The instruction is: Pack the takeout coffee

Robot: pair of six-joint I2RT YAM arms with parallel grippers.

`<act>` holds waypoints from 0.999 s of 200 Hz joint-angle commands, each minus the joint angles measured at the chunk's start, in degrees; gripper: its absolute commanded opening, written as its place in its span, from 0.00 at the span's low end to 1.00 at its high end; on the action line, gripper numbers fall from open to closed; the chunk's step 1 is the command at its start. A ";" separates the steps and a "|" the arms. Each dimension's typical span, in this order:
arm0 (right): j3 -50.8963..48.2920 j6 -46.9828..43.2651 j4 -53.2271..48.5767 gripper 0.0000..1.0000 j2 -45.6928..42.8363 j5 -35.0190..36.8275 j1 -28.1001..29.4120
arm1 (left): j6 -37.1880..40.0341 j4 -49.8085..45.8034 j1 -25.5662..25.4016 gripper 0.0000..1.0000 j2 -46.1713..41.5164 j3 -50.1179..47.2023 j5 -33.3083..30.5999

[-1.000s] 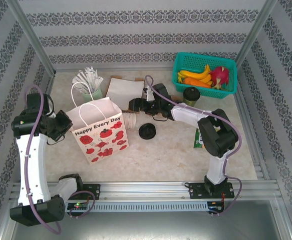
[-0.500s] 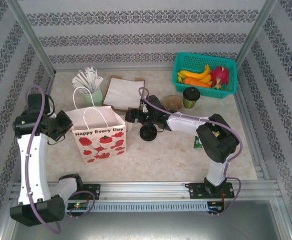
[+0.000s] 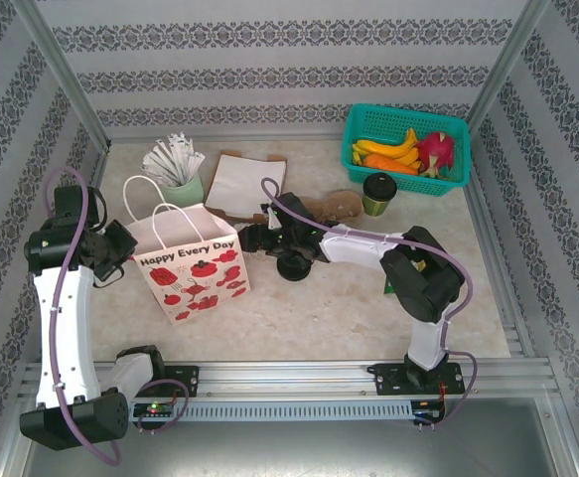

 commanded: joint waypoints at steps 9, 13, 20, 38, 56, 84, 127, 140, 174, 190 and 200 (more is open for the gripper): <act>3.15 -2.13 1.18 0.68 2.60 -0.81 0.84 | 1.43 -2.90 -0.10 0.02 -0.25 0.71 -5.56; 3.62 -2.72 1.19 0.66 2.73 -0.51 0.96 | 1.62 -3.05 -0.09 0.01 -0.03 0.67 -5.48; 4.29 -3.55 1.14 0.63 3.00 0.69 1.18 | 1.92 -3.15 -0.09 0.02 0.32 0.55 -5.47; 5.05 -5.57 2.43 0.57 3.89 5.26 1.57 | 2.60 -3.09 -0.09 0.02 0.45 0.28 -5.77; 6.98 -5.94 4.49 0.53 6.32 5.68 1.42 | 2.99 -2.82 0.06 0.02 0.30 0.27 -6.55; 10.15 -6.91 6.06 0.48 9.41 9.67 1.73 | 3.86 -2.82 0.32 0.02 0.53 0.19 -6.79; 12.74 -16.60 -1.51 0.23 5.70 15.57 1.17 | 8.18 -2.47 0.43 0.01 -0.05 0.74 -5.71; 14.30 -21.21 -6.73 0.18 3.84 15.29 0.56 | 9.32 -2.59 0.43 0.02 -0.05 1.66 -5.93; 24.61 -36.35 -29.48 0.14 2.03 15.75 0.08 | 10.80 -2.08 0.43 0.02 0.24 2.82 -4.17; 29.71 -42.79 -39.91 0.13 2.53 16.43 -0.11 | 11.39 -1.44 0.43 0.02 0.19 2.82 -3.26; 33.32 -46.20 -46.17 0.14 3.25 16.61 -0.23 | 11.82 -1.00 0.43 0.02 0.21 2.82 -2.28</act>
